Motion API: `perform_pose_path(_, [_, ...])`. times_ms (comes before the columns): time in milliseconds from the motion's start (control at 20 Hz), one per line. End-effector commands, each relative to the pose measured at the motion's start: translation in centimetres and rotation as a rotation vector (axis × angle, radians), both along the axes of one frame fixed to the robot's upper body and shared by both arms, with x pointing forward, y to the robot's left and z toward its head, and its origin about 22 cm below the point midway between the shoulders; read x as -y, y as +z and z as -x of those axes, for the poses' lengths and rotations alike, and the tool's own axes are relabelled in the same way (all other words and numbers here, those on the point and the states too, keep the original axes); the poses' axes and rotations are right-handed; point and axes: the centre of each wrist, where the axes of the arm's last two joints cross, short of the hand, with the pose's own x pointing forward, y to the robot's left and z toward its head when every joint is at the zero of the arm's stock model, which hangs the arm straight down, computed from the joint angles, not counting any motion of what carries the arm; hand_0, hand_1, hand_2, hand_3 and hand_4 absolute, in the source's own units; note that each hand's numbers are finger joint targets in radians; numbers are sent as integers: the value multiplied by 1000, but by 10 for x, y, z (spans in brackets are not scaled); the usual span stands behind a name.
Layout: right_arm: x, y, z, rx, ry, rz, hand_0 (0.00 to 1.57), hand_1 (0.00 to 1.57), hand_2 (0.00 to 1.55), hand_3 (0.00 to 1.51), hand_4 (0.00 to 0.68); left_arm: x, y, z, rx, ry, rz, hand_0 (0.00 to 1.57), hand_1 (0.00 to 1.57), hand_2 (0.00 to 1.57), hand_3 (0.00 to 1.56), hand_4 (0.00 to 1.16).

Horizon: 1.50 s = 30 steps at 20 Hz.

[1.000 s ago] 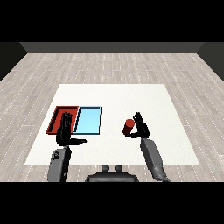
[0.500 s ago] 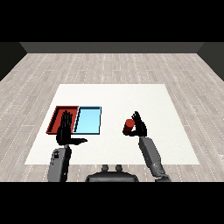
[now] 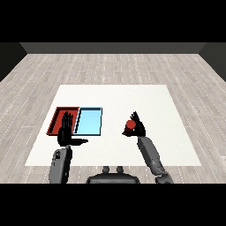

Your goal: Pick the red can and put it in the red box

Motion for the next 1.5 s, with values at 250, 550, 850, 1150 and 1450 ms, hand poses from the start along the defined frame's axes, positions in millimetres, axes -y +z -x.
perform_pose_path(250, [-7, 4, 18, -25, 22, 5, 0, 0, 0, 0, 0, 2, -1, 1, -10, 10, 10, 0, 0, 0, 0, 0])
perform_pose_path(550, [-10, 11, -9, -49, 21, 32, 0, 0, 0, 0, 0, 3, -4, -1, -17, 0, 19, 0, 0, 0, 0, 0])
perform_pose_path(850, [-24, 2, -17, -84, 2, 41, 0, 0, 0, 0, 0, 17, 7, -2, 17, -11, 18, 0, 0, 0, 0, 0])
perform_pose_path(1150, [-28, -6, -25, -53, -75, 136, 1525, 1525, 1502, 1461, 493, 14, 0, 8, 9, -3, 20, 0, 0, 0, 0, 0])
perform_pose_path(1450, [-28, -13, -17, -107, -74, 264, 1538, 1538, 1472, 1420, 575, 9, 7, 10, 5, 5, 19, 0, 0, 0, 0, 0])
